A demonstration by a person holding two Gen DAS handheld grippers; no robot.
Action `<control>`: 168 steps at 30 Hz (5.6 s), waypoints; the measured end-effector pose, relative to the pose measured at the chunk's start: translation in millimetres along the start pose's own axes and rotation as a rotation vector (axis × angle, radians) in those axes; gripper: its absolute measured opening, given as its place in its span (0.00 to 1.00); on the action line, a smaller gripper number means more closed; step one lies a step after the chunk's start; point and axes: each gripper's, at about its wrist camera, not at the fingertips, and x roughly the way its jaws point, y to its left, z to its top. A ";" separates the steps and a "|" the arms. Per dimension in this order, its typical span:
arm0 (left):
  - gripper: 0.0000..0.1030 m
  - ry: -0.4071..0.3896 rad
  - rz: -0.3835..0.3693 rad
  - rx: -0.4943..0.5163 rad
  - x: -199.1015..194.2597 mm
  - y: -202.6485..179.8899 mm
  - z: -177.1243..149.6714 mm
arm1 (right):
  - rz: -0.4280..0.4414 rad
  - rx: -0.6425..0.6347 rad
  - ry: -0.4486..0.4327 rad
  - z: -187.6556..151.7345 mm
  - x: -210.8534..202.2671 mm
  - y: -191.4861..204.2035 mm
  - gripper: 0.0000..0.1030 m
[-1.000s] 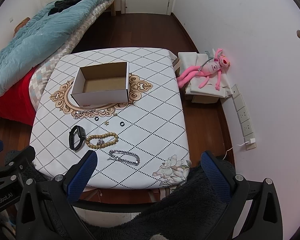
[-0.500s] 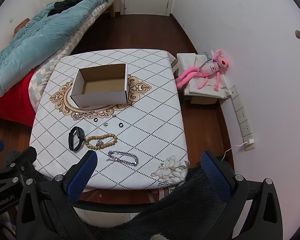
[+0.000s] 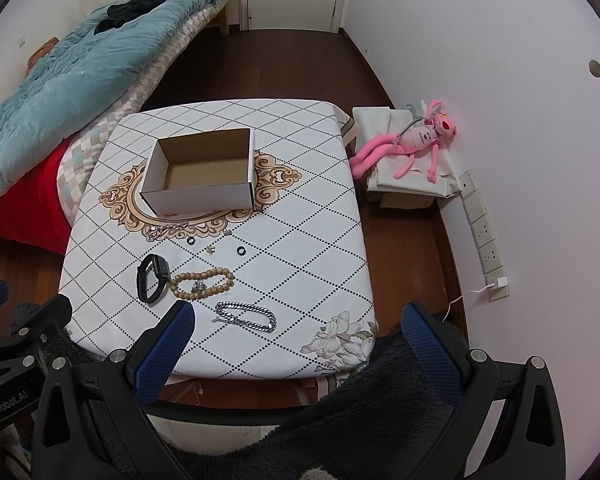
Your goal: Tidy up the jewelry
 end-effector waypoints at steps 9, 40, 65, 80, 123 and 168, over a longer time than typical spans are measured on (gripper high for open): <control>1.00 -0.001 -0.001 -0.001 -0.7 -0.2 -0.1 | -0.002 0.000 -0.002 -0.7 -0.4 0.3 1.00; 1.00 -0.008 0.113 0.024 73.3 20.1 40.2 | 0.003 0.016 0.041 37.2 65.4 2.9 1.00; 0.78 0.231 0.063 -0.040 212.8 47.9 9.4 | 0.102 -0.075 0.285 -1.0 231.7 69.2 0.79; 0.46 0.256 0.003 -0.041 249.1 46.3 19.5 | 0.151 -0.036 0.273 -16.4 256.6 72.7 0.58; 0.04 0.047 -0.145 -0.027 169.8 36.6 77.2 | 0.326 -0.014 0.051 8.3 155.9 55.3 0.09; 1.00 -0.027 0.042 -0.012 234.7 35.6 152.5 | 0.134 -0.082 0.058 87.2 231.4 45.2 1.00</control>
